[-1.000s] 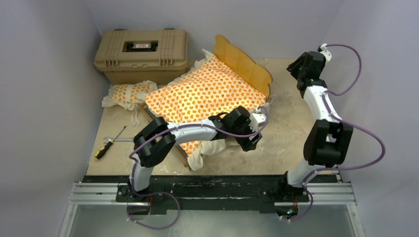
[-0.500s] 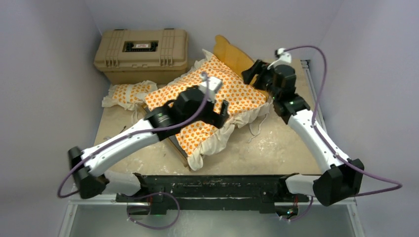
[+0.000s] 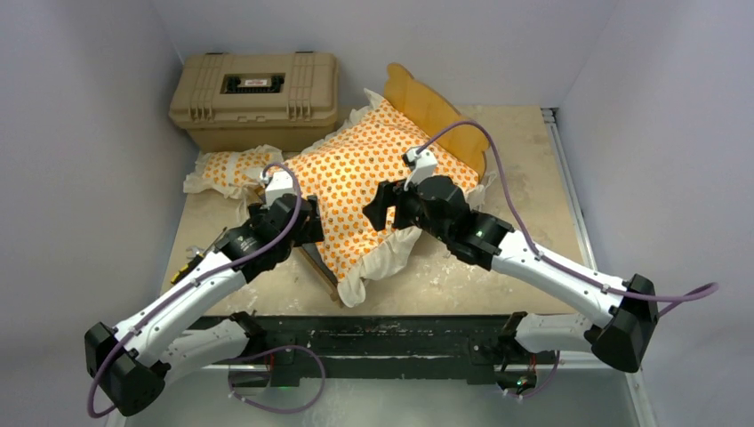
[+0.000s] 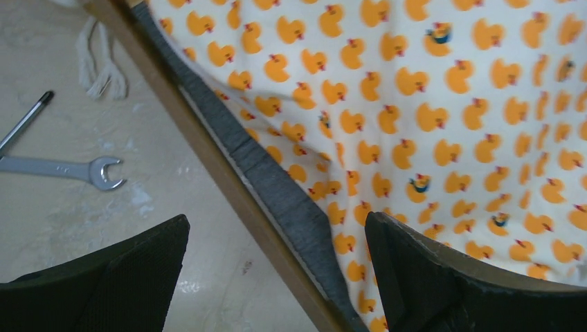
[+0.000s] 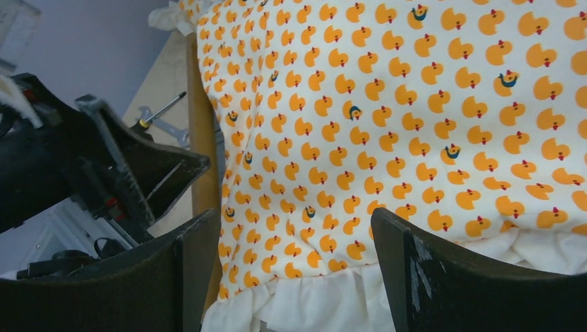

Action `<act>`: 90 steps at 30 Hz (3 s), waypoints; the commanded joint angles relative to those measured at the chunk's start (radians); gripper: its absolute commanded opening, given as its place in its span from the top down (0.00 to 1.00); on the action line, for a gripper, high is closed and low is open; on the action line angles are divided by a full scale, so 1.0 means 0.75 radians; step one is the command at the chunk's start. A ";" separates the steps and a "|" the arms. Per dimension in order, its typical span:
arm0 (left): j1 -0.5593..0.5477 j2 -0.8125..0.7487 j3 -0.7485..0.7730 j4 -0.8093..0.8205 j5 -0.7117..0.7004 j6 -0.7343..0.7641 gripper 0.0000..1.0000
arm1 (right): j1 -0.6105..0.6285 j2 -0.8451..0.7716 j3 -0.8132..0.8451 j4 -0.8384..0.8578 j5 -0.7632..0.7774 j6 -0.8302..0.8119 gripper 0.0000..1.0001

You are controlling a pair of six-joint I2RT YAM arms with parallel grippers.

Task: Set up the pet bed
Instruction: Move the bed frame to the center of the board, then cross the ropes on the bed frame.

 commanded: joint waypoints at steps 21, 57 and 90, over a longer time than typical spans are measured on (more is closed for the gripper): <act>0.187 0.294 -0.119 0.682 0.623 -0.005 0.13 | 0.156 -0.083 -0.078 -0.166 0.073 -0.033 0.16; 0.121 0.137 0.124 0.381 0.715 0.556 0.05 | 0.367 0.145 -0.186 -0.414 0.220 0.158 0.38; -0.148 0.206 -0.044 0.597 0.758 0.467 0.09 | -0.087 0.267 0.037 -0.137 0.090 -0.054 1.00</act>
